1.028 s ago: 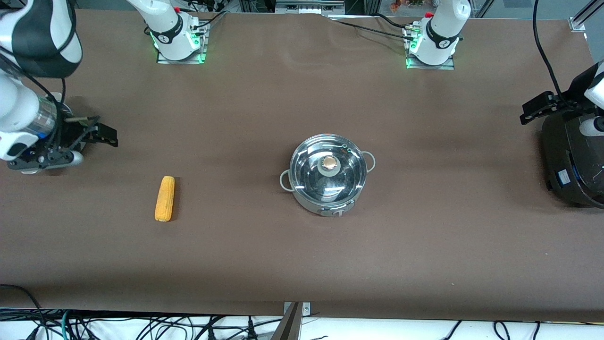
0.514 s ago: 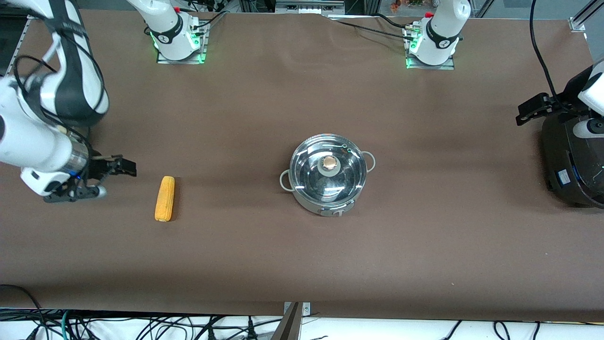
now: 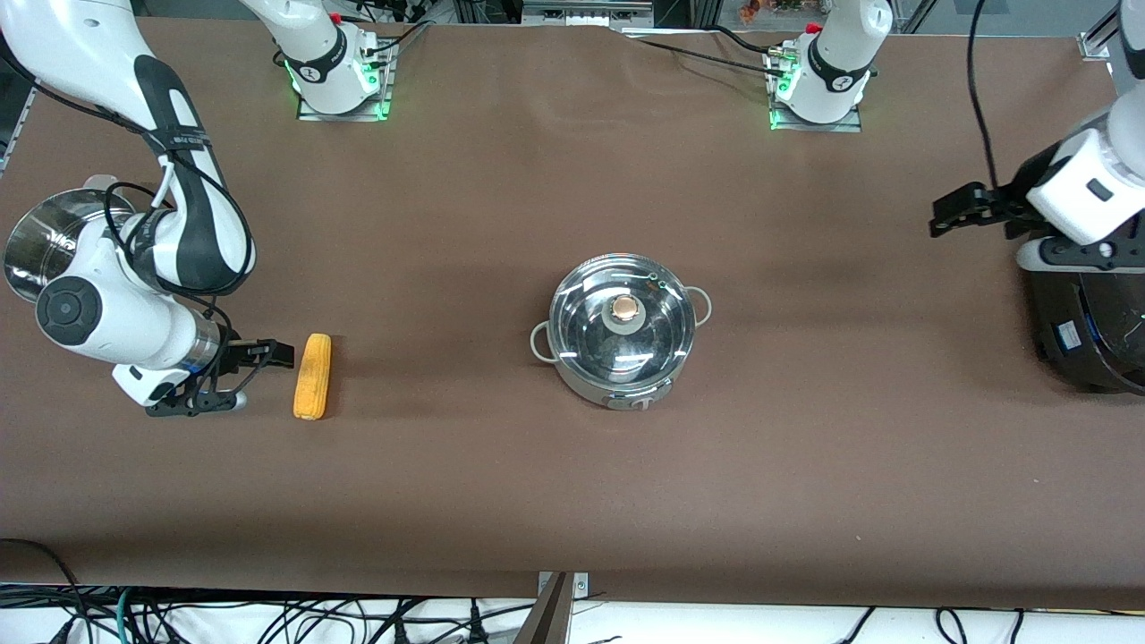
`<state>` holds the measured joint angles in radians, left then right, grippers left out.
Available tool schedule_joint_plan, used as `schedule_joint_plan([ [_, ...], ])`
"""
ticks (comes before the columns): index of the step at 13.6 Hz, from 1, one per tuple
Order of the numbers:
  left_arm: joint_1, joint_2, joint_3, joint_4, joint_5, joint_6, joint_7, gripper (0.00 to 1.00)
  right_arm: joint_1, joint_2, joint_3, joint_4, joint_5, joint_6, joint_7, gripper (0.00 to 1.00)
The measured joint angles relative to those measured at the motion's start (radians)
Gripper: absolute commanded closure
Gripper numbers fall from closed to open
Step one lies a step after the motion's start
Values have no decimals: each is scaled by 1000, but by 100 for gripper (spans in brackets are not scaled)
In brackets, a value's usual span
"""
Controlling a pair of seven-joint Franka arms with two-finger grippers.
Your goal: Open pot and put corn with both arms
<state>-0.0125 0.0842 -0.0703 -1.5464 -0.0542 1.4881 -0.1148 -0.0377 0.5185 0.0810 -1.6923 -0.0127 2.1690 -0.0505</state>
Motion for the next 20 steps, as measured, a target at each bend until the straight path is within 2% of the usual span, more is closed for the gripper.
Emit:
schedule_joint_plan([
  [2,-2,25,-77,2,-13,16,-135,0,0,8,1,-46,0,82,5,0],
  [5,-39,103,-173,2,-15,130,-328,0,6,17,4,-99,1,162,49,0],
  [10,-194,286,-191,28,-26,318,-628,0,45,27,8,-142,1,231,150,0],
  [16,-351,487,-183,192,-6,367,-839,0,45,90,6,-143,1,344,153,0],
  [20,-415,564,-179,226,47,416,-916,1,45,105,6,-143,1,361,153,0],
])
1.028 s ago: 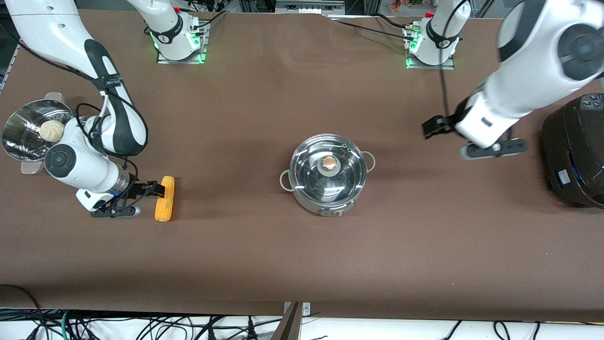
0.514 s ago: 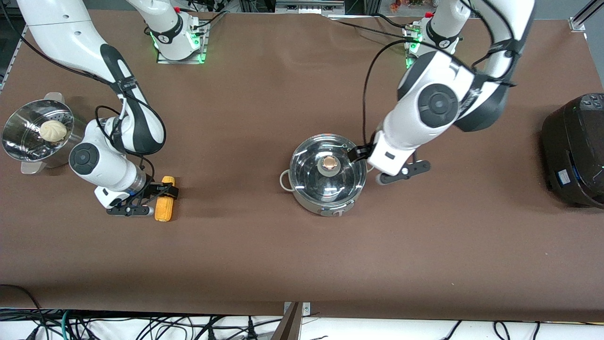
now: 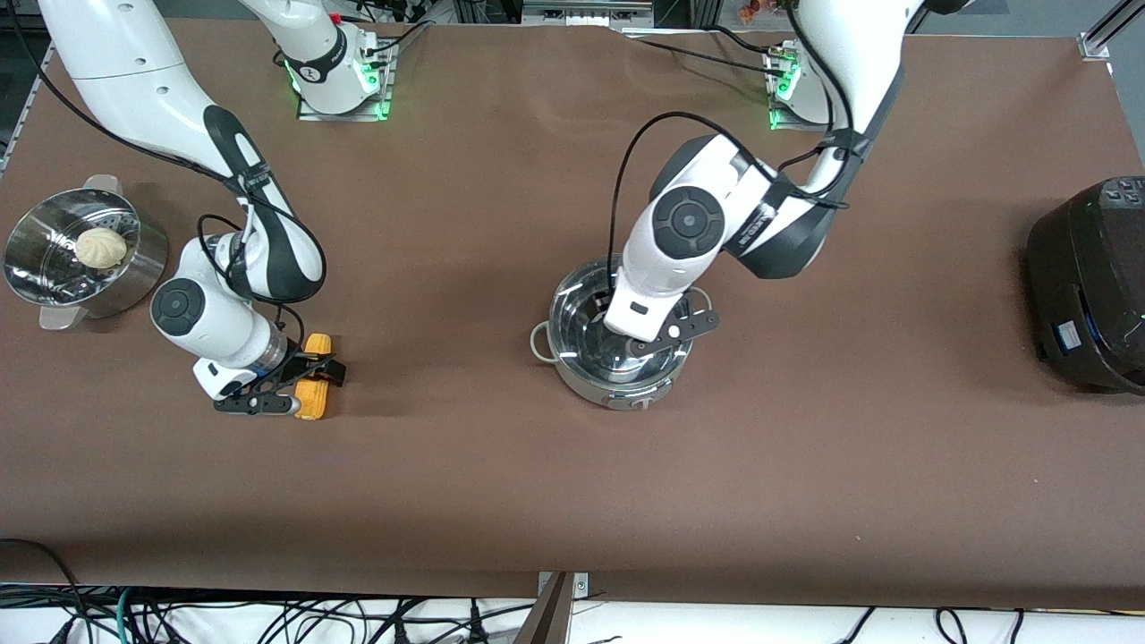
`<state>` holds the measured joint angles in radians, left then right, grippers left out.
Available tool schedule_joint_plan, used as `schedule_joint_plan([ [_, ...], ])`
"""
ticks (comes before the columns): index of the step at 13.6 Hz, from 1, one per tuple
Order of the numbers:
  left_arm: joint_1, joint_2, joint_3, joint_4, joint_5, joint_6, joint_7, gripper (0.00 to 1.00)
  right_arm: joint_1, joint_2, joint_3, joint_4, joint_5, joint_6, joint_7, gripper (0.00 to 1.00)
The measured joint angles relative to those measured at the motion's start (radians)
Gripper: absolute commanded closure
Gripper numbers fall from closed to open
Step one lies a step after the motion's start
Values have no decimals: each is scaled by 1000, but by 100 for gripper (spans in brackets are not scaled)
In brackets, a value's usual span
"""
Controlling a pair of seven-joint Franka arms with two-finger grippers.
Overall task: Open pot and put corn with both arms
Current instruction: 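Lift the corn with the right gripper while the left gripper lifts the lid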
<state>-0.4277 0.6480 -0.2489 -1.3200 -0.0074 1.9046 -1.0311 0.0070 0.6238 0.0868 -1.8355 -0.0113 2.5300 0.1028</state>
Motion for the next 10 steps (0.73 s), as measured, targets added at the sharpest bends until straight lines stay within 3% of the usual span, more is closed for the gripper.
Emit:
schedule_joint_plan([
  [1,-4,10,0,3,1,9,-3,3,0,0,0,0,0,1,0,0],
  [4,-4,22,5,6,2,15,-4,25,-1,4,0,0,0,13,0,2],
  [5,-4,25,6,6,2,15,-4,36,-1,10,0,0,0,20,0,16],
  [7,-4,29,7,7,2,16,-4,55,-1,20,-1,0,0,31,0,64],
  [8,-4,30,9,7,2,16,-3,76,-1,23,-1,0,0,33,-3,79],
  [9,-4,30,9,7,2,16,-3,100,-1,23,-1,0,0,33,-8,88],
  [10,-4,29,10,7,2,14,-3,100,-1,23,0,0,0,33,-21,90],
])
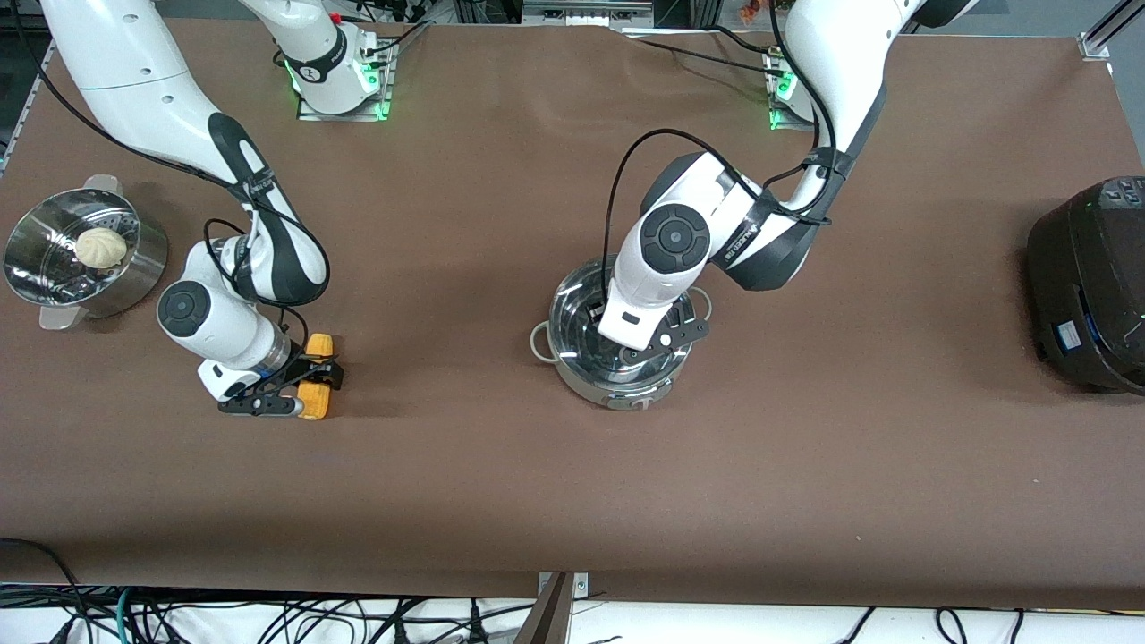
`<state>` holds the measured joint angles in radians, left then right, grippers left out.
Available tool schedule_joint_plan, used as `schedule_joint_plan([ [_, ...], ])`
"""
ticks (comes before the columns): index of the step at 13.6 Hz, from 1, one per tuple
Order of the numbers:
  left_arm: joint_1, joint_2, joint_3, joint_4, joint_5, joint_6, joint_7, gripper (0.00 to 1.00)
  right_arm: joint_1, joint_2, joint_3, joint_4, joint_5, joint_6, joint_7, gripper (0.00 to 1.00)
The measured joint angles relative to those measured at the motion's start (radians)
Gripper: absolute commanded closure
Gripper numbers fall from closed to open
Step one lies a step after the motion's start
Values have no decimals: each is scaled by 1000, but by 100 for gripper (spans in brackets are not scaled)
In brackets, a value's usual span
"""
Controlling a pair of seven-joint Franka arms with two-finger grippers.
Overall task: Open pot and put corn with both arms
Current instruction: 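Lift the corn with the right gripper while the left gripper lifts the lid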
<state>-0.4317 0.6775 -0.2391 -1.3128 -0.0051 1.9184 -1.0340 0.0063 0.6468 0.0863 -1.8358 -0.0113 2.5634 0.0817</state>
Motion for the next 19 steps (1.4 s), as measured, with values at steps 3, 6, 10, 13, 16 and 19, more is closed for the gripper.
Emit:
schedule_joint_plan([
  [3,-1,0,1,1,0,-1,0,100,0,-1,0,1,0,0,-21,90],
  [6,2,-9,6,17,0,-21,0,100,0,-5,0,4,0,-14,-23,89],
  [10,72,-94,46,36,-5,-125,174,100,0,-68,0,25,0,-124,-30,88],
  [13,183,-181,123,-13,-76,-191,469,100,0,-171,6,85,0,-358,-33,86],
  [16,285,-242,162,-136,-88,-195,730,100,1,-240,34,222,78,-631,-23,86],
  [19,319,-258,249,-238,-86,-154,953,100,51,-249,97,345,130,-757,158,86],
])
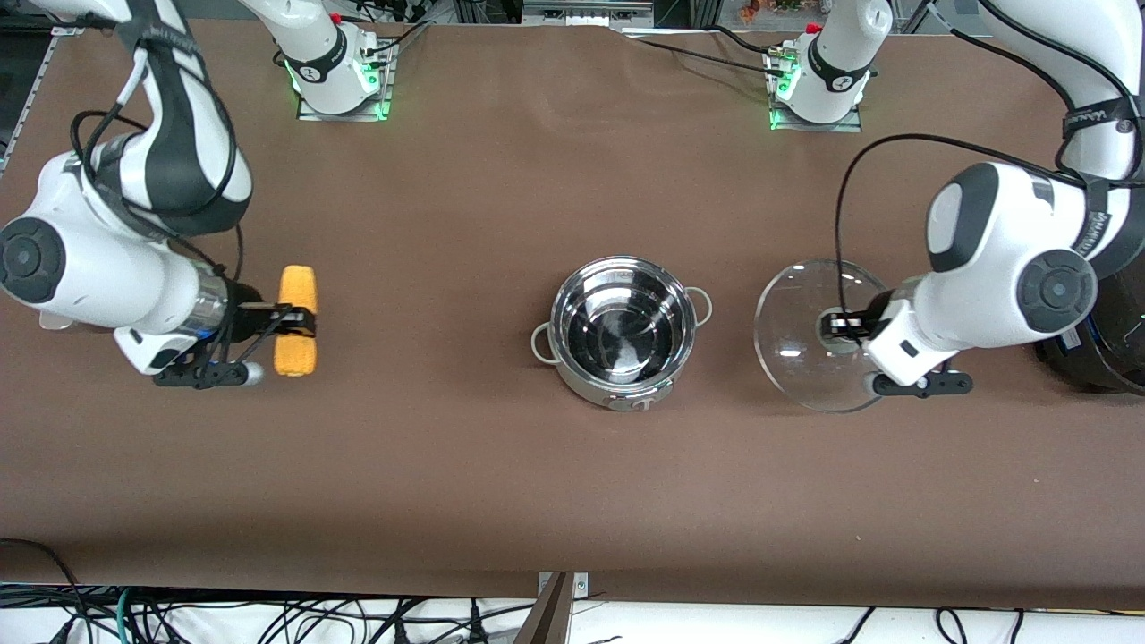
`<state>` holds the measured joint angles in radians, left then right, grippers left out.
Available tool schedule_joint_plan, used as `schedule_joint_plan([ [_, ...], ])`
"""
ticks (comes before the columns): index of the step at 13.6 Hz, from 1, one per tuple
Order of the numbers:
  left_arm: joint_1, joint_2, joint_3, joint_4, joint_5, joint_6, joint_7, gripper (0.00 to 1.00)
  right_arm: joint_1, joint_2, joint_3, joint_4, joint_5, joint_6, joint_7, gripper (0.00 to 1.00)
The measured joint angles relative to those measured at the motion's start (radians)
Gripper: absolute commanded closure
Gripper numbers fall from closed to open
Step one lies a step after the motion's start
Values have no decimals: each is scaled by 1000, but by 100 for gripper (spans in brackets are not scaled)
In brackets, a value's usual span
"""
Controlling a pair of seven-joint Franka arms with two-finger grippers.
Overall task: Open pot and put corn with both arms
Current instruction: 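Lift the corn with the right gripper while the left gripper lifts the lid, then move the corn over the pot while the left gripper sets the lid down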
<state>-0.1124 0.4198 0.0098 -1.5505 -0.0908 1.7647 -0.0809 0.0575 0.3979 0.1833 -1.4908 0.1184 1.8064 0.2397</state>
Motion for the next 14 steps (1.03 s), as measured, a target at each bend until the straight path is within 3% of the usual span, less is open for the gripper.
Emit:
schedule_joint_plan([
  [4,30,8,117,-163,0,209,242,100,267,45,18,89,-30,21,336,86],
  [9,22,118,121,-243,0,468,268,100,487,222,15,311,-178,53,523,87],
  [12,20,156,121,-256,0,511,279,96,572,326,7,388,-241,139,591,90],
  [13,20,156,122,-259,0,511,281,68,592,354,3,405,-247,186,618,90],
  [14,20,156,122,-260,0,511,282,29,604,377,1,420,-248,227,637,90],
])
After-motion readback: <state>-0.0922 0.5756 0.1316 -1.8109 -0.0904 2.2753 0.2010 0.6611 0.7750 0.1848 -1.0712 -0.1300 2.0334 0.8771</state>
